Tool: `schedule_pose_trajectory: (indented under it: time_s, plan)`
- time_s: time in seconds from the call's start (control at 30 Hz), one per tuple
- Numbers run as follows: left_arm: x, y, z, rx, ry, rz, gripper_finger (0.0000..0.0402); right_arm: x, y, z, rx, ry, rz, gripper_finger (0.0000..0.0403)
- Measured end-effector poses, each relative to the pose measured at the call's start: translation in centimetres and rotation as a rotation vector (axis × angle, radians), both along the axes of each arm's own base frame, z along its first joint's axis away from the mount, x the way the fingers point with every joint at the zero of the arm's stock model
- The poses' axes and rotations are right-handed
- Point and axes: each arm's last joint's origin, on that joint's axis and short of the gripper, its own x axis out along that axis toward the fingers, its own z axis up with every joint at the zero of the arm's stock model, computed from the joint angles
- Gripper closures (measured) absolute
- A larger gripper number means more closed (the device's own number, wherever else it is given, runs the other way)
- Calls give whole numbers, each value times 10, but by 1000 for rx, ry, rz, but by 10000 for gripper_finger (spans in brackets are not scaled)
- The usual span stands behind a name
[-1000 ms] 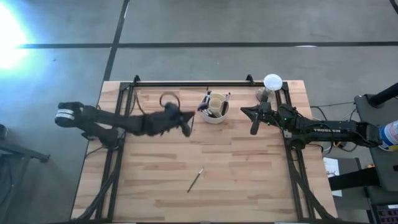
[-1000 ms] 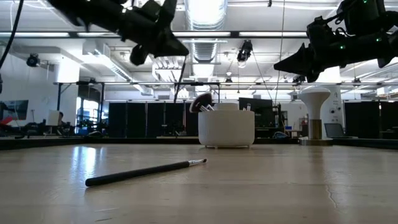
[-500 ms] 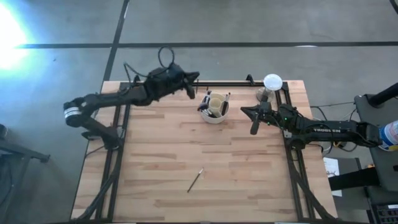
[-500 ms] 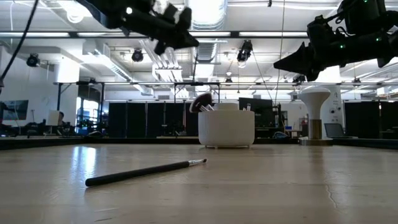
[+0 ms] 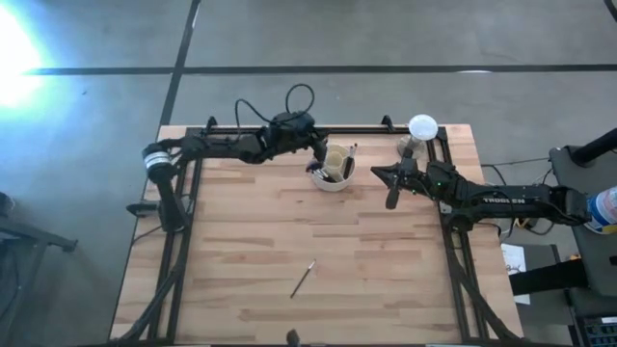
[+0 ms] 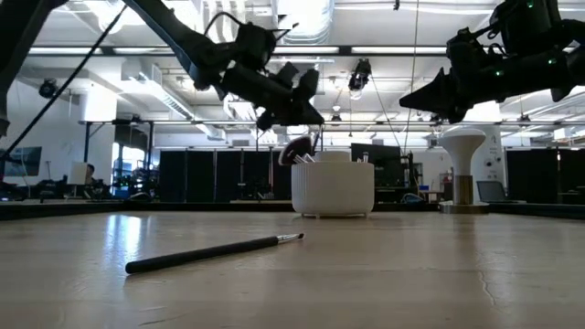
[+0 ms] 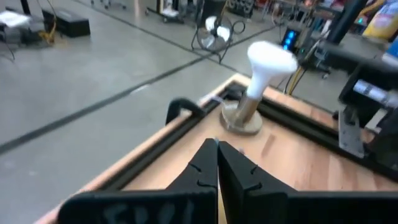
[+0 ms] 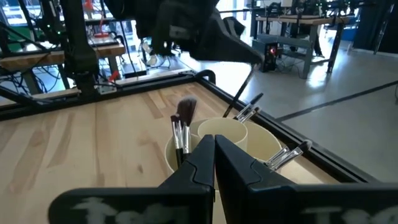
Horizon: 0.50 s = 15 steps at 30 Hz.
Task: Put items in baskets/containers
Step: Put the black silver eyeshadow brush into the pen organizer
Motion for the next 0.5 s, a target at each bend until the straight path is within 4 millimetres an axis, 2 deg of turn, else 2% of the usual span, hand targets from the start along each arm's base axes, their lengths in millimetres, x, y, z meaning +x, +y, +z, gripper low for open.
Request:
schedule_pose_trajectory:
  time_s: [0.23,0.5]
  plan:
    - [6,-1,-15,-14,38,-7,401,2,-1,-1,-6,5,1,394]
    - [4,-7,-31,-54,120,-2,401,3,-1,-1,-26,16,3,394]
